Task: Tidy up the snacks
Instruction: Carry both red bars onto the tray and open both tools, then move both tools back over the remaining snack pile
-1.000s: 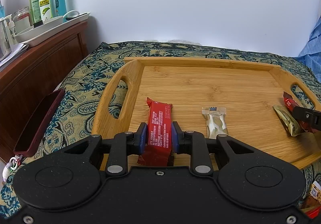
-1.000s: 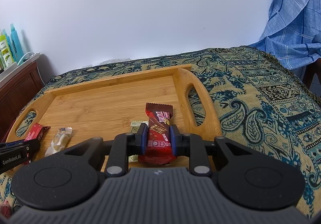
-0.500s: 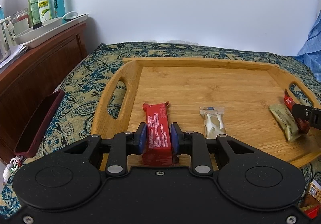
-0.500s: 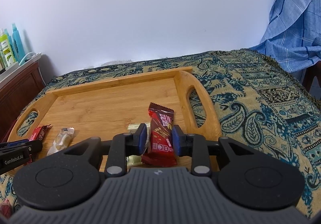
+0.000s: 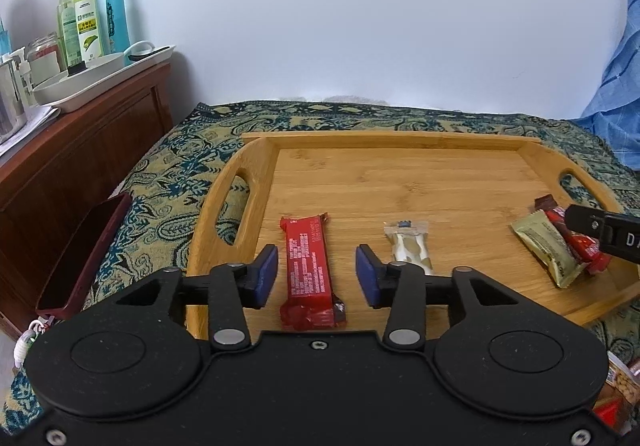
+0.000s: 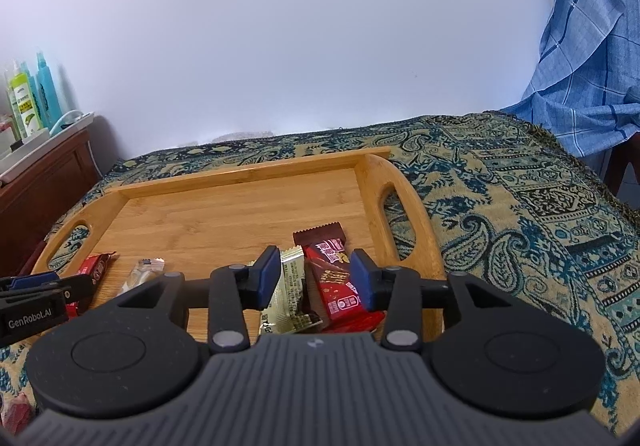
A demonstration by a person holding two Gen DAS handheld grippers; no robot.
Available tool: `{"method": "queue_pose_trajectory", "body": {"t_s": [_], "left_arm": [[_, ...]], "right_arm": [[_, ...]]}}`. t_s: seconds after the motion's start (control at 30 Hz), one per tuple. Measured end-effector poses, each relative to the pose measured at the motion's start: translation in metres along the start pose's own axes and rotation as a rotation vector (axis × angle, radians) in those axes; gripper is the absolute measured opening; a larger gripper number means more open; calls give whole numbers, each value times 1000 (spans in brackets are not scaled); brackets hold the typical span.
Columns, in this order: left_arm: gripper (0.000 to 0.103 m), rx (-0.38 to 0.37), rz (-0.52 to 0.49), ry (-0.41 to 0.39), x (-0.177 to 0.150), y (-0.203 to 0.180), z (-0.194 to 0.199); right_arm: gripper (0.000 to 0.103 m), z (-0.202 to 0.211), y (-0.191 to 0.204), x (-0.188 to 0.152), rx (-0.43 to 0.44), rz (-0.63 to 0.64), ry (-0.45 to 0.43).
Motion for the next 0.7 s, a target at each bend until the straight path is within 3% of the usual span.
{"method": "queue_pose_trajectory", "body": {"t_s": [0.7], "left_arm": [[59,-91,-59,-2,-34,-32,65]], "right_arm": [[70,59,3,-23,39,15,-50]]}}
Point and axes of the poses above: each gripper's, at about its wrist camera, not at the fingertips, and z roughly against the way its jaws point, y to its left, x to its top, the point moved 9 cm from there along -z, roughly the way its jaws point, and after that the axes turned 1 degree about -x, right-handed, at the moved point
